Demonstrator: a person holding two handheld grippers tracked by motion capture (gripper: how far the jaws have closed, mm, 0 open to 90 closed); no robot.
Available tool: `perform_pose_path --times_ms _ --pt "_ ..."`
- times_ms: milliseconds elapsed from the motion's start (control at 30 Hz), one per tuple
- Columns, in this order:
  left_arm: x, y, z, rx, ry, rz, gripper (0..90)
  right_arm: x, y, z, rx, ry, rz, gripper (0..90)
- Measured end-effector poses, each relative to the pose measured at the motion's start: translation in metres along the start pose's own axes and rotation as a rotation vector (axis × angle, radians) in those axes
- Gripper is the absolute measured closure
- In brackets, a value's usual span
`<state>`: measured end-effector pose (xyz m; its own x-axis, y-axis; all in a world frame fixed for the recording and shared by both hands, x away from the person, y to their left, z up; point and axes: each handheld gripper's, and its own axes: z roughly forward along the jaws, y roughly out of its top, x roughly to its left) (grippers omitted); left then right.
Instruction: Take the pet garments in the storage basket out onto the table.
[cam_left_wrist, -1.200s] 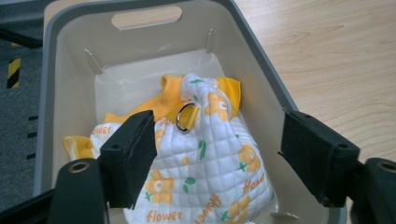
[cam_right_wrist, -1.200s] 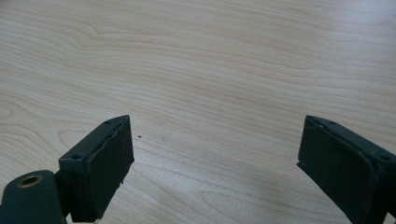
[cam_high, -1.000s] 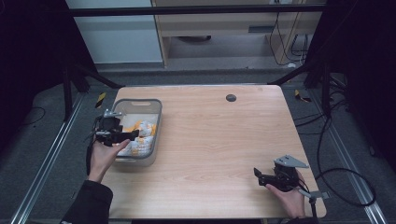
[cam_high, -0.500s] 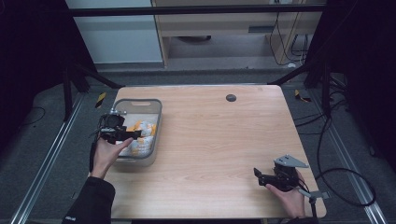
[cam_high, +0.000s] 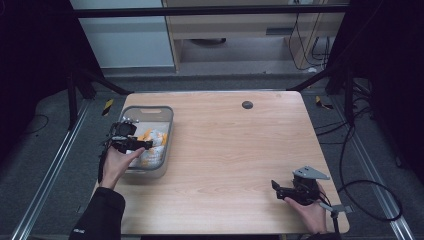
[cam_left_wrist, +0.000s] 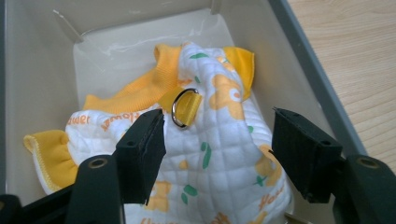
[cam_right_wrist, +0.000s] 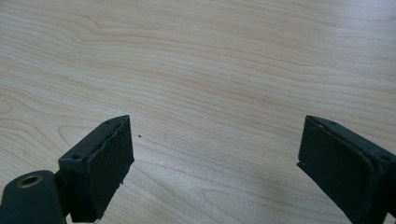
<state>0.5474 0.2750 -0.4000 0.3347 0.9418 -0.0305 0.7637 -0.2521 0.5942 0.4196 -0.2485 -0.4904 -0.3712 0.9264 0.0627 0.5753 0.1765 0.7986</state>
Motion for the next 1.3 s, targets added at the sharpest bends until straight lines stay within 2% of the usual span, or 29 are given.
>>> perform_pose_path --times_ms 233,333,633,800,833,867,967,1067,1300 --pt "0.000 -0.002 0.008 0.026 -0.004 -0.010 37.2 0.000 0.000 0.000 0.005 0.003 0.005 10.1" --pt "0.001 -0.003 0.011 0.038 -0.008 -0.026 39.6 0.000 0.000 0.000 0.000 0.001 -0.001 10.1" --pt "0.002 -0.006 0.017 0.063 -0.015 -0.038 46.6 0.000 0.000 0.000 0.004 0.001 0.001 10.0" --pt "0.001 -0.006 0.020 0.075 -0.007 -0.043 53.9 0.000 0.000 0.001 0.007 0.001 -0.004 9.8" --pt "0.000 -0.006 0.020 0.077 -0.008 -0.045 56.9 0.000 0.000 0.001 0.008 0.002 -0.003 9.8" --pt "0.000 -0.005 0.020 0.080 -0.003 -0.051 64.1 0.000 0.000 0.001 0.008 0.003 -0.004 9.7" --pt "0.001 -0.005 0.020 0.090 -0.007 -0.050 72.4 0.000 0.000 0.001 0.009 0.003 -0.004 9.6" --pt "0.002 -0.006 0.019 0.091 -0.007 -0.050 77.1 0.000 0.000 0.001 0.015 0.009 0.003 9.4" --pt "0.003 -0.007 0.013 0.073 -0.001 -0.041 80.9 0.000 0.000 0.001 0.016 0.008 0.008 9.3"
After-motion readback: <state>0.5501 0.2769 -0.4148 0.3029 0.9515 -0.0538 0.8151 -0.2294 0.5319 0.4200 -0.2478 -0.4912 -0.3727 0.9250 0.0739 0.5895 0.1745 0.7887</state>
